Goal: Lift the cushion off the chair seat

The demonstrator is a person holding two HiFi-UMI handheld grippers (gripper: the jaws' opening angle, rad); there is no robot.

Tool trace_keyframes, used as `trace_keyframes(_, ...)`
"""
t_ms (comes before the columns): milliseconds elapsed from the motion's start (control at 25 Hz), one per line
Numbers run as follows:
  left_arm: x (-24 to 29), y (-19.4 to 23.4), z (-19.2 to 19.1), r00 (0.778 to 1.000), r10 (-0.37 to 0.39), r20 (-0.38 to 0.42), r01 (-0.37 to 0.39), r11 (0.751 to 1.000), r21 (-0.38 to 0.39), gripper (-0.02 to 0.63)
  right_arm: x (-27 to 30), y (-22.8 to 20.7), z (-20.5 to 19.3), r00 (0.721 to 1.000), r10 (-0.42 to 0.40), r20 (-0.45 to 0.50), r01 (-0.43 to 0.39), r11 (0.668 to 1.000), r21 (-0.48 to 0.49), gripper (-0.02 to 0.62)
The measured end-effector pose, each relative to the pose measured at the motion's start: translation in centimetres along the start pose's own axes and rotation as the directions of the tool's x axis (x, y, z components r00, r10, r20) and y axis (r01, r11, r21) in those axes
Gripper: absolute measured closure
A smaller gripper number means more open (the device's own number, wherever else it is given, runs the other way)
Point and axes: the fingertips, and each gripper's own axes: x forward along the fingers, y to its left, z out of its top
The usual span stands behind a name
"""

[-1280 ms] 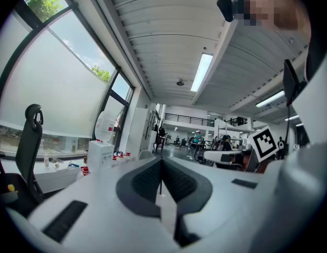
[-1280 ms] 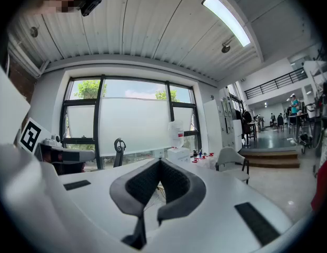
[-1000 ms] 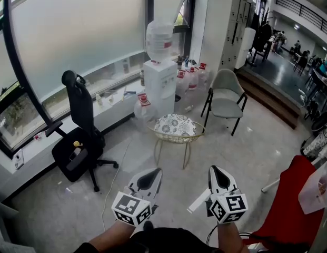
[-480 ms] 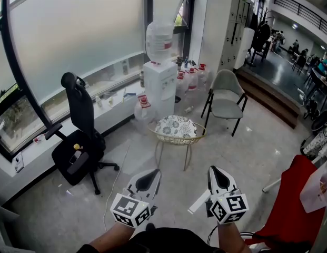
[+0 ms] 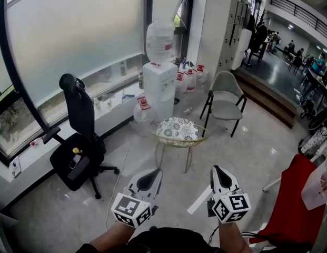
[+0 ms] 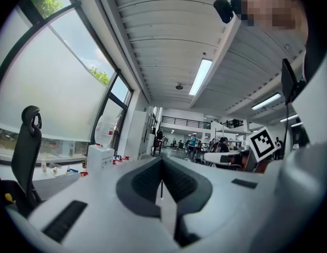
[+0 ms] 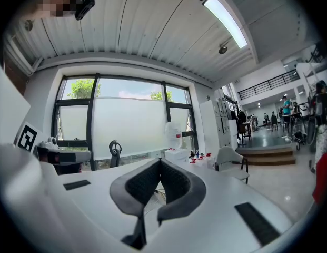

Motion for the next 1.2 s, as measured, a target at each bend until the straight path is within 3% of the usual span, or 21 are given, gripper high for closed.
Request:
trace_keyframes(280,-1.0,2.7,-0.4,0.999,-0.033,-0.007,0.033,0.999,-0.009,0.598,1.2,2.0,-0.1,1.000,-0.028,0.009,0.028,1.000,0.000,0.588)
trace_keyframes(560,-0.5,3.9,-0.5,0.999,-0.040,-0.002,0.040,0.999,-0.021,0.598,2.3,3.2,0.8,0.999,0.019,0.028,-0.018,0.998,-0.054,0.588)
trace_keyframes(1200,8.5,6.6,0.1,1.000,0.015,-0.013,-0.015,1.000,-0.016,0.598,11.2,-2.7,2.1,0.996,0.089,0.027,-0.088,0.995,-0.043,0.588)
